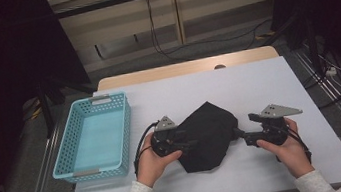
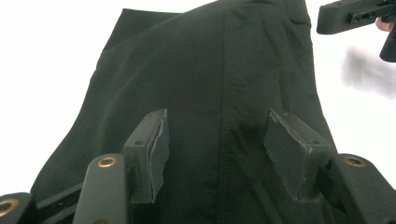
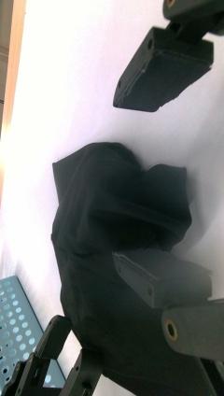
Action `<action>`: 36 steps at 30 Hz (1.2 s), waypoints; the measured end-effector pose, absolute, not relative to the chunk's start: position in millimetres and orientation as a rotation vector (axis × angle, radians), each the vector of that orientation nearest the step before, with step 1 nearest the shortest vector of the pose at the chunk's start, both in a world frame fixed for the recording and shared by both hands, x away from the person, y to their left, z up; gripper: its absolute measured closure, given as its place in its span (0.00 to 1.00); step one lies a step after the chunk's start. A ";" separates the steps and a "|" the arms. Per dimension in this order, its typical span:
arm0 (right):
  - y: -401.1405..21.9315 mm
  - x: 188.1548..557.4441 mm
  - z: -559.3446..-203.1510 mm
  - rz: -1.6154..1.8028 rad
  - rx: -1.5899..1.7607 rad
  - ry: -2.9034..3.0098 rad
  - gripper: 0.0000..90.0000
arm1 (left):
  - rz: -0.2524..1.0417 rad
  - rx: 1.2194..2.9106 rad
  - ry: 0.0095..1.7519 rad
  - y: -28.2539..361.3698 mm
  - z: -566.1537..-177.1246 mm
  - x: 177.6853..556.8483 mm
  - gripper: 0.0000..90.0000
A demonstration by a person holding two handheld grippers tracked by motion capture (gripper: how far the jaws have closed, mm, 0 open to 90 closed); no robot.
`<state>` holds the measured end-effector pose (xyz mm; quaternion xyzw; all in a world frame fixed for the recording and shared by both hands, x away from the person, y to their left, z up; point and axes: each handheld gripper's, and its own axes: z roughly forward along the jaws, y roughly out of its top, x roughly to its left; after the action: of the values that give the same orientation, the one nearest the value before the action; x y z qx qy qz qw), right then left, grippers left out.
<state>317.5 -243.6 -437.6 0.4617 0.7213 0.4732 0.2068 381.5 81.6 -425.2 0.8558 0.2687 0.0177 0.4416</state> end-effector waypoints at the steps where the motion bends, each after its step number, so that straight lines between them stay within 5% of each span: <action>1: -244.2 317.4 -437.7 1.318 1.284 2.011 0.24 | 0.043 2.122 0.668 81.7 -425.3 381.2 0.45; 16: -253.9 316.7 -435.1 1.319 1.303 1.954 0.17 | 0.036 2.102 0.635 74.4 -418.9 375.7 0.51; 28: -258.6 314.8 -435.4 1.322 1.315 1.930 0.17 | 0.010 2.148 0.592 50.0 -436.1 373.1 0.46; 36: -256.5 312.7 -436.7 1.310 1.299 1.958 0.18 | 0.066 2.182 0.618 54.0 -442.5 376.5 0.83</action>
<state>312.7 -256.5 -436.7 0.4707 0.7092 0.4748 0.2237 376.5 54.0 -442.5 0.8716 0.2467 0.0264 0.4229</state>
